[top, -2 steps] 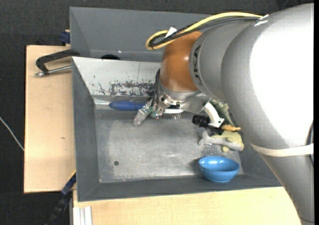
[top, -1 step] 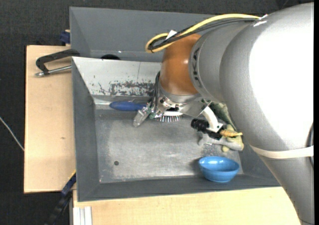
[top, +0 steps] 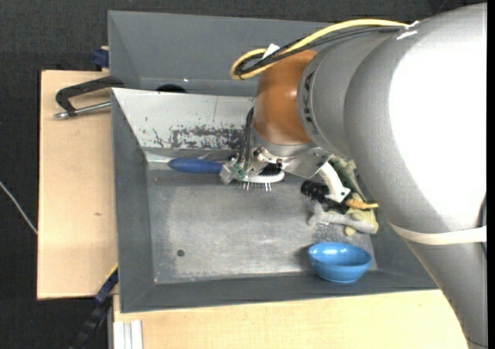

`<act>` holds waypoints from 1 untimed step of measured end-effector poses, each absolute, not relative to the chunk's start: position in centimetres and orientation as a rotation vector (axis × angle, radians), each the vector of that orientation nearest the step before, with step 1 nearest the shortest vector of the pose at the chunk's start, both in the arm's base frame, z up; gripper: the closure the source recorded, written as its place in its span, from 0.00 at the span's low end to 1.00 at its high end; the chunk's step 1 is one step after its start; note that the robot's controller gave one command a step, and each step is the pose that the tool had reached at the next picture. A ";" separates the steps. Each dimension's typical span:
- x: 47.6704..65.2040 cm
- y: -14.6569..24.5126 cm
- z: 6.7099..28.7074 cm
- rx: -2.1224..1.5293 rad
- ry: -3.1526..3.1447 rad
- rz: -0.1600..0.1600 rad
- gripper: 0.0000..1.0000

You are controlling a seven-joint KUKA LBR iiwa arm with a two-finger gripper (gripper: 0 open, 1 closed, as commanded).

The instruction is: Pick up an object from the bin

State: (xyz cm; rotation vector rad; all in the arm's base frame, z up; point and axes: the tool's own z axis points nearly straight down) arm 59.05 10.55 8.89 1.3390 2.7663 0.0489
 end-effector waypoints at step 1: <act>59.0 10.5 8.9 1.339 2.766 0.049 1.00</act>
Offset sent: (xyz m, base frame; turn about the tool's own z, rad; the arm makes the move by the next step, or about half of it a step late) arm 0.0000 0.0001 0.0151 -0.0014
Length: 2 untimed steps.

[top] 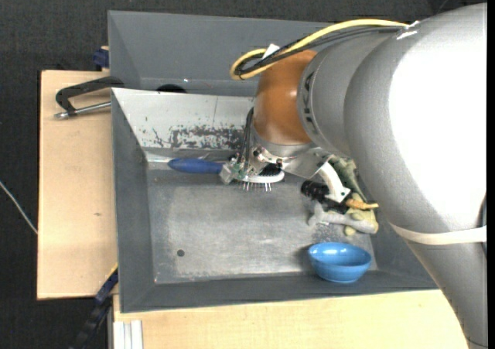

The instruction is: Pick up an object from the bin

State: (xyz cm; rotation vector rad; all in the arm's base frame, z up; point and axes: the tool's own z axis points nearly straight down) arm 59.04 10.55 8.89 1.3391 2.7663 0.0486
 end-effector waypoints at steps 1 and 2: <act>59.0 10.5 8.9 1.339 2.766 0.048 1.00; 59.0 10.5 8.9 1.339 2.766 0.048 1.00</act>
Offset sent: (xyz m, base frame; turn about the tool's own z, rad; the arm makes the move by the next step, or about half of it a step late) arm -0.0002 0.0001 0.0362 -0.0014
